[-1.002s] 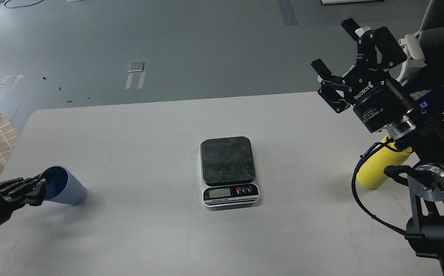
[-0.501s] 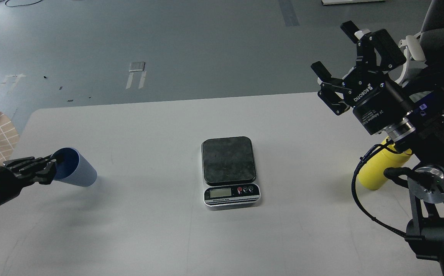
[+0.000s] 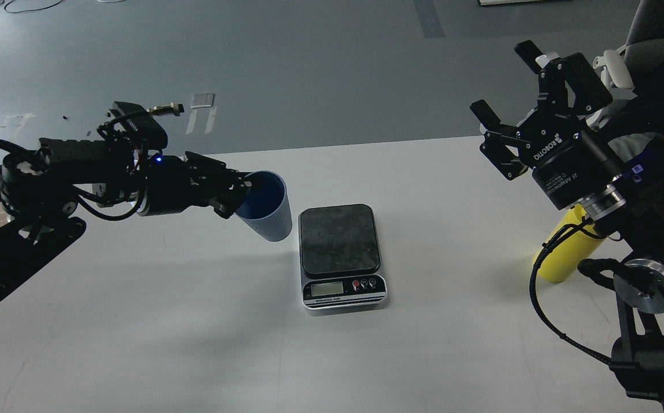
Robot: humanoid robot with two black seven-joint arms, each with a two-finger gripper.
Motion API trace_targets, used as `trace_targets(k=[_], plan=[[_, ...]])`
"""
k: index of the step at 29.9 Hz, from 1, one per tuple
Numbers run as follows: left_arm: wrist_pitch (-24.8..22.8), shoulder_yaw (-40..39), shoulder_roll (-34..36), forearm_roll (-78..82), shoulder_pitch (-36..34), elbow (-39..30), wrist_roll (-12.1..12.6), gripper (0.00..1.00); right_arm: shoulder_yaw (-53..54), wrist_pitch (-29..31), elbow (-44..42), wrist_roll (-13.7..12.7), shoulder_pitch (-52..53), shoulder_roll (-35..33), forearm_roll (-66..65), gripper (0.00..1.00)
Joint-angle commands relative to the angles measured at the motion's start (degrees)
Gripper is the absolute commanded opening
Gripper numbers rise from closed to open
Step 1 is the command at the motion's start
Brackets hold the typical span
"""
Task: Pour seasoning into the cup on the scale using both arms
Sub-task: 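Lift the blue cup and set it upright on the scale, then open the left gripper and withdraw it away from the cup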
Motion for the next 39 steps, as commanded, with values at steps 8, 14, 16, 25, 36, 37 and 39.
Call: trace_targets(k=[8, 14, 16, 25, 36, 37, 39], plan=[[-0.3, 6.6, -12.8, 0.0, -8.6, 6.7, 0.0, 0.0, 1.2, 0.0, 0.0, 0.1, -0.2, 0.0, 0.0, 1.0], [-0.3, 7.5, -16.1, 0.1, -8.9, 9.4, 0.0, 0.0, 1.2, 0.0, 0.0, 0.1, -0.6, 0.0, 0.0, 1.0], [-0.3, 8.1, -17.4, 0.1, -9.2, 11.4, 0.0, 0.0, 1.2, 0.0, 0.1, 0.2, -0.6, 0.0, 0.0, 1.0], [-0.2, 9.2, -20.9, 0.1, -9.3, 16.4, 0.0, 0.0, 1.3, 0.1, 0.1, 0.2, -0.8, 0.0, 0.1, 1.0], [0.1, 9.7, -21.8, -0.7, -9.5, 17.1, 0.0, 0.24, 1.8, 0.1, 0.0, 0.2, -0.9, 0.0, 0.0, 1.0], [0.1, 9.7, -21.8, -0.7, -9.5, 17.1, 0.0, 0.27, 1.8, 0.1, 0.0, 0.2, -0.9, 0.0, 0.0, 1.0], [-0.3, 9.4, -21.6, -0.9, -9.6, 17.1, 0.0, 0.28, 1.8, 0.1, 0.0, 0.2, -0.9, 0.0, 0.0, 1.0]])
